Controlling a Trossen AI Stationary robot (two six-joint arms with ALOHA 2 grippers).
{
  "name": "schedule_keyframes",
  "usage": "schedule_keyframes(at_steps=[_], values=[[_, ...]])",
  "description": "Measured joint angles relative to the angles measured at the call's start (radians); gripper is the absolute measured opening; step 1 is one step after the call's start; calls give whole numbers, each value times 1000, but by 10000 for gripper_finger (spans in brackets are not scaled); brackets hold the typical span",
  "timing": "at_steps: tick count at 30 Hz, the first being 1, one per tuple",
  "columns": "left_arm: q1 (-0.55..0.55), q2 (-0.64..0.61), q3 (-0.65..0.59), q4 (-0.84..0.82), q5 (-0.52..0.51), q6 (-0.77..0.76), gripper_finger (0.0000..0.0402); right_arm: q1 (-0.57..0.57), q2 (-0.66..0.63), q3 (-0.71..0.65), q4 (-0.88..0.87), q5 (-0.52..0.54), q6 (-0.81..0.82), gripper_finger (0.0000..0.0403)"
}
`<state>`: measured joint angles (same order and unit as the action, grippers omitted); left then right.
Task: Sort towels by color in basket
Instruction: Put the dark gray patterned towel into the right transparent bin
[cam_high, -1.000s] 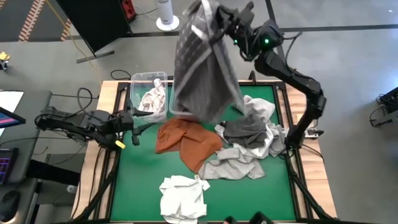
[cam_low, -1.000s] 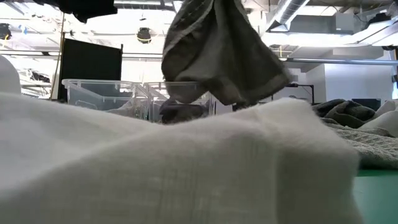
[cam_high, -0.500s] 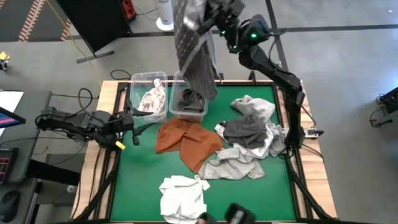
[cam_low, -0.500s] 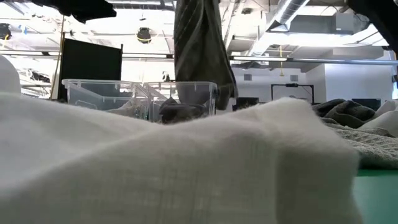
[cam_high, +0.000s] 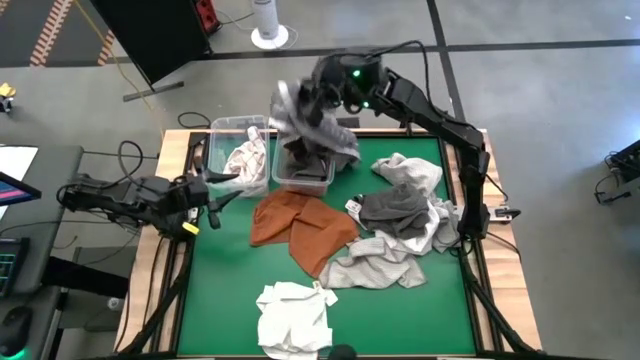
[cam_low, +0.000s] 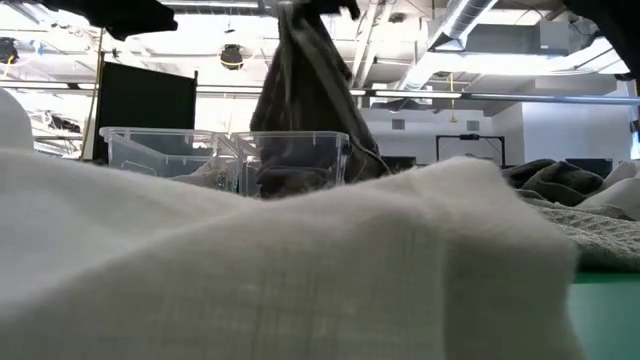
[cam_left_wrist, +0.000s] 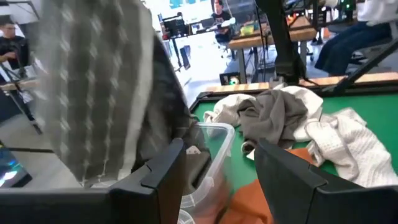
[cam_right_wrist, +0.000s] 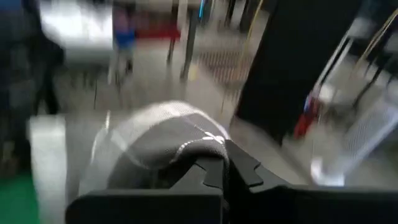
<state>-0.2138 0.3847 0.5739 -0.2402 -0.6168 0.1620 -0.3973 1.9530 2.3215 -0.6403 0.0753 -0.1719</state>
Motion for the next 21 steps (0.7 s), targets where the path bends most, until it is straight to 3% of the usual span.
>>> schedule_keyframes(at_steps=[6, 21], values=[[0, -22, 0, -3, 6, 2, 180, 1, 14, -66, -227, -17, 66, 18], [-1, -13, 0, 51, 9, 84, 180, -11, 31, -467, 37, -84, 121, 22]])
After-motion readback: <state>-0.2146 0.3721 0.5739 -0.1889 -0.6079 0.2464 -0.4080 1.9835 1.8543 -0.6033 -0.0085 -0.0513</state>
